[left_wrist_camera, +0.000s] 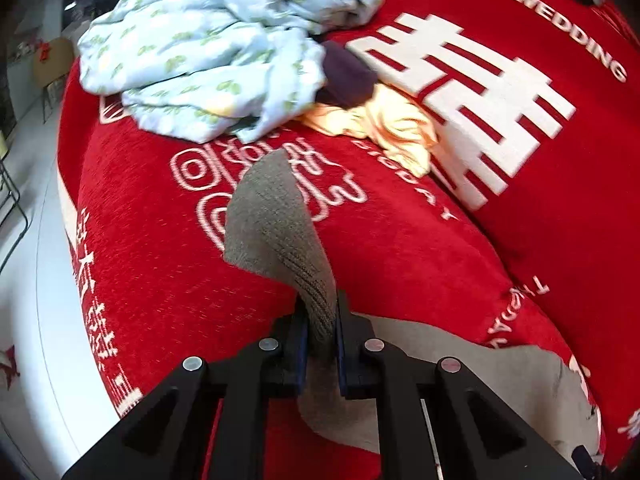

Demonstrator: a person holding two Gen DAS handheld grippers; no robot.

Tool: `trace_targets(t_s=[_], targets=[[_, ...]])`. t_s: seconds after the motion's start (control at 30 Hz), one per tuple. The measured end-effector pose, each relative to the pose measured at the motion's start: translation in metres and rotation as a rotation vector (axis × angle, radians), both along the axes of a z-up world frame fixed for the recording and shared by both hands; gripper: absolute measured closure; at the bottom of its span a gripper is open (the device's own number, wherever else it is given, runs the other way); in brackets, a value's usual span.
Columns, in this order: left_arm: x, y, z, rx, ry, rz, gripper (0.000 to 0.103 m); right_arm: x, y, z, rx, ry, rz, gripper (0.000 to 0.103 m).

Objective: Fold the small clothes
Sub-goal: 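Lift the sleeve with the left gripper and fold it across the body toward the right gripper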

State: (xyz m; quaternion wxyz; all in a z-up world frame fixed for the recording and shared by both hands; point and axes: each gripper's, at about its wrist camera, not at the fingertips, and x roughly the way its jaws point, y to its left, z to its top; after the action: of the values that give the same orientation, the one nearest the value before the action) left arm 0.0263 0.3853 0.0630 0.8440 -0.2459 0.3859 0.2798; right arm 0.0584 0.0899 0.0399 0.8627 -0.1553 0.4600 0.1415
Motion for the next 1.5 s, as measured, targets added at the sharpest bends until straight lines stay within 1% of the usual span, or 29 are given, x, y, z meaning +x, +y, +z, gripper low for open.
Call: trace_targets(t_s=[0.2,0.47,0.7,0.93,1.13,1.5], targets=[[0.016,-0.043,0.011,0.024,0.022,-0.073,0.091,-0.004,-0.052,0.003,0.024,0.014,-0.075,0.023],[0.036,-0.115,0.017,0.083,0.074,-0.192,0.091,-0.008,-0.101,0.008,0.072,0.018,-0.137,0.023],[0.053,-0.171,0.018,0.102,0.107,-0.261,0.091,-0.008,-0.147,0.011,0.098,0.019,-0.195,0.023],[0.063,-0.223,0.024,0.159,0.119,-0.33,0.091,-0.009,-0.189,0.007,0.132,0.023,-0.249,0.023],[0.069,-0.281,0.031,0.215,0.124,-0.402,0.091,-0.014,-0.224,0.004,0.166,0.026,-0.29,0.023],[0.07,-0.377,0.039,0.265,0.132,-0.522,0.091,-0.025,-0.295,0.009,0.214,0.005,-0.38,0.023]])
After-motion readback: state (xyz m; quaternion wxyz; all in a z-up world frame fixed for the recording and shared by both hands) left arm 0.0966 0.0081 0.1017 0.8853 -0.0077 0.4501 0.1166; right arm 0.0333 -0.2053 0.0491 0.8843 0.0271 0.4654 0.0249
